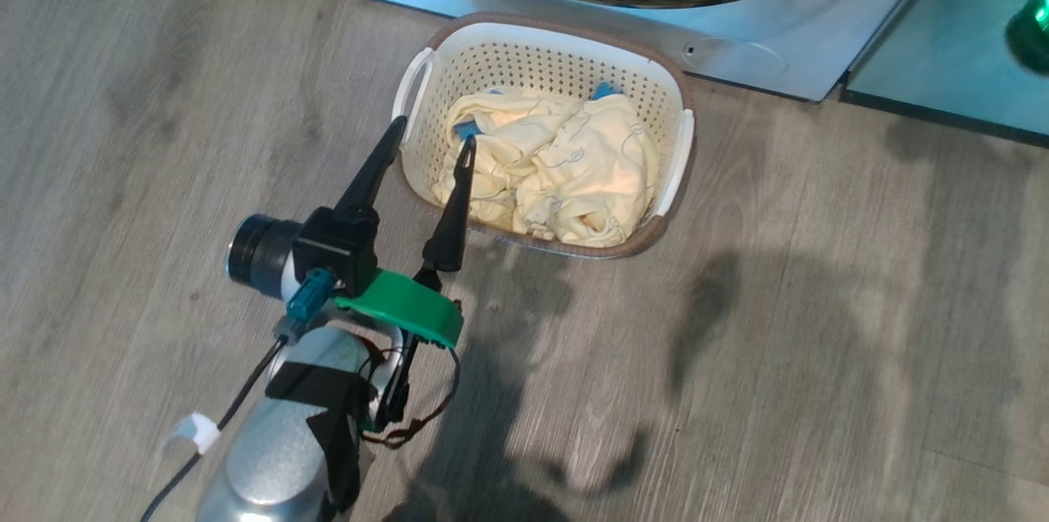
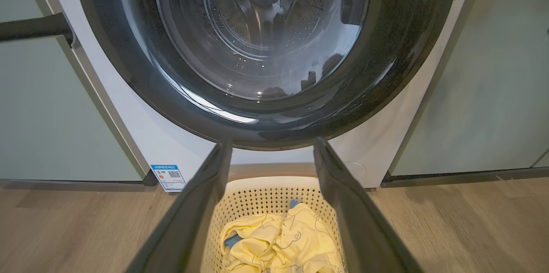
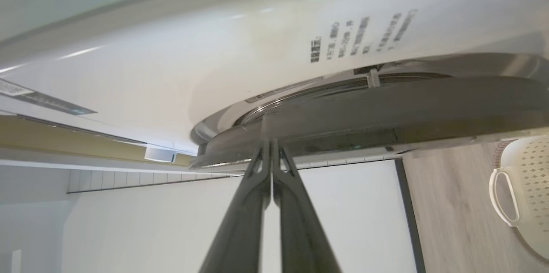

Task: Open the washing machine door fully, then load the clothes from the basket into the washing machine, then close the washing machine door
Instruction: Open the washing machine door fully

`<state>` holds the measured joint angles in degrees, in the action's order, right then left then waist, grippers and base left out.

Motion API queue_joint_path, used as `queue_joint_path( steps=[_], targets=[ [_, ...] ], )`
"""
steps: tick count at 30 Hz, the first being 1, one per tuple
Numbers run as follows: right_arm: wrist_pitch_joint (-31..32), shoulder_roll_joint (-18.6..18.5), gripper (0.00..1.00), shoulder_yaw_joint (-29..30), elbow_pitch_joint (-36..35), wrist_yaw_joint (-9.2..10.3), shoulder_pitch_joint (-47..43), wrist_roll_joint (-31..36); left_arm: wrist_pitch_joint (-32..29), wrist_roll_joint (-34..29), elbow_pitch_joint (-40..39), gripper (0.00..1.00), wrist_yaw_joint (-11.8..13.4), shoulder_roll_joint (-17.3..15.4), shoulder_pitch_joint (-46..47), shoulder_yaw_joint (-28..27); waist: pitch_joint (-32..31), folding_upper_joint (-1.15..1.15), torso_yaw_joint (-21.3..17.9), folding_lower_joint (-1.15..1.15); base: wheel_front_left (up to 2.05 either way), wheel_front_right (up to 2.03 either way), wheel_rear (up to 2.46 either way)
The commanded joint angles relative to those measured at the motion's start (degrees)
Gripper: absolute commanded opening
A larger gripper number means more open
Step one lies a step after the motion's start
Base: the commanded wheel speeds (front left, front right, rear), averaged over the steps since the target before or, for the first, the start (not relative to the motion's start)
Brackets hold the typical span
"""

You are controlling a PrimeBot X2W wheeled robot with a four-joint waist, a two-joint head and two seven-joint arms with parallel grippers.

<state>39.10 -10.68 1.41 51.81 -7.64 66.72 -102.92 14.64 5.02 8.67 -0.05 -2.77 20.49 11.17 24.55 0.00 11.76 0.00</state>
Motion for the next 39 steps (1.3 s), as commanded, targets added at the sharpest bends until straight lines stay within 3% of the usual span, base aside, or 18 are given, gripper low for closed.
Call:
queue_joint_path(
  steps=[1, 16, 39],
  targets=[
    [0.2, 0.0, 0.0, -1.2, -0.4, 0.15, 3.6, 0.2, 0.4, -0.2, -1.8, 1.0, -0.1, -0.7, 1.5, -1.8, 0.6, 0.0, 0.6, 0.0, 0.0, 0.0, 0.0],
    [-1.2, -0.6, 0.0, -5.4, 13.6, 0.15, 17.9, 2.5, 0.4, 0.9, -2.2, 1.0, 0.2, -0.2, 2.8, -0.4, 3.1, 0.0, 3.9, 0.0, 0.0, 0.0, 0.0],
    [-0.4, -0.6, 0.0, -9.8, 18.3, 0.15, 21.4, 7.3, 0.4, 2.5, -2.6, 1.0, 1.6, -0.1, 3.4, 1.4, 4.5, 0.0, 5.3, 0.0, 0.0, 0.0, 0.0]
  ],
)
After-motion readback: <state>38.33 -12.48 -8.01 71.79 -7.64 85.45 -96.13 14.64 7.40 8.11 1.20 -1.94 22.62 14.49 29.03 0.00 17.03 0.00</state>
